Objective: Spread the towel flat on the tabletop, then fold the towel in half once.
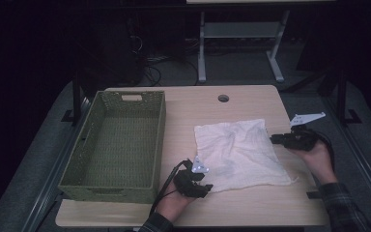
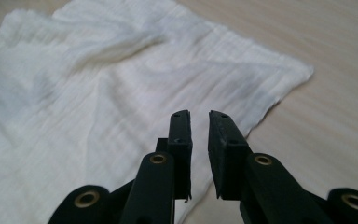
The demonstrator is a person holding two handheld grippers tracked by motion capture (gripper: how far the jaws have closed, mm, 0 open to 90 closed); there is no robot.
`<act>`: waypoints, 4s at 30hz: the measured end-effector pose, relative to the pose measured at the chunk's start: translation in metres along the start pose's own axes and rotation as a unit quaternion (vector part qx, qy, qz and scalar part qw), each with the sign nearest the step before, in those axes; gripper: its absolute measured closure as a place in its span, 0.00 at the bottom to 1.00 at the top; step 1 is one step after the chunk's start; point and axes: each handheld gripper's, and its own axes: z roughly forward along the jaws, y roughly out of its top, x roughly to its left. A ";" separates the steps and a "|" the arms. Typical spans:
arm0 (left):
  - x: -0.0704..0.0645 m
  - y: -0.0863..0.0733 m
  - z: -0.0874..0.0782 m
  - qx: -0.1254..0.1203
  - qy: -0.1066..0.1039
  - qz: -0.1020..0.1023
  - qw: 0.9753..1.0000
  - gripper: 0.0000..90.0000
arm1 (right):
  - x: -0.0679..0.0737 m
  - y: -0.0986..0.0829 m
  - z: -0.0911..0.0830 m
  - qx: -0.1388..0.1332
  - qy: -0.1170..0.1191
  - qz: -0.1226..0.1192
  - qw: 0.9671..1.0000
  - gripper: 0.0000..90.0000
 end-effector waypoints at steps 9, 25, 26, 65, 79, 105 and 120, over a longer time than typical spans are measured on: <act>-0.006 -0.006 -0.004 0.000 -0.007 0.004 1.000 0.59 | 0.033 -0.041 -0.033 0.012 0.009 -0.005 1.000 0.84; -0.006 -0.004 0.005 0.023 0.003 0.021 1.000 0.86 | 0.066 -0.083 -0.037 0.077 0.009 -0.053 0.996 0.81; -0.005 -0.004 0.006 0.024 -0.001 0.019 1.000 0.89 | 0.067 -0.083 -0.036 0.075 0.010 -0.054 0.996 0.83; 0.006 0.004 -0.012 -0.013 0.006 -0.010 1.000 0.60 | 0.077 -0.078 -0.044 0.034 0.046 -0.048 0.997 0.77; 0.032 0.027 0.000 -0.032 0.036 -0.004 0.999 0.57 | 0.055 -0.045 -0.025 0.009 0.019 -0.045 0.999 0.71; 0.106 0.071 0.022 -0.042 0.129 -0.060 0.989 0.61 | -0.012 0.007 0.016 -0.019 0.005 0.006 1.000 0.71; 0.151 0.081 0.063 -0.022 0.168 -0.081 0.982 0.63 | -0.064 0.010 0.048 0.000 -0.036 0.055 0.998 0.72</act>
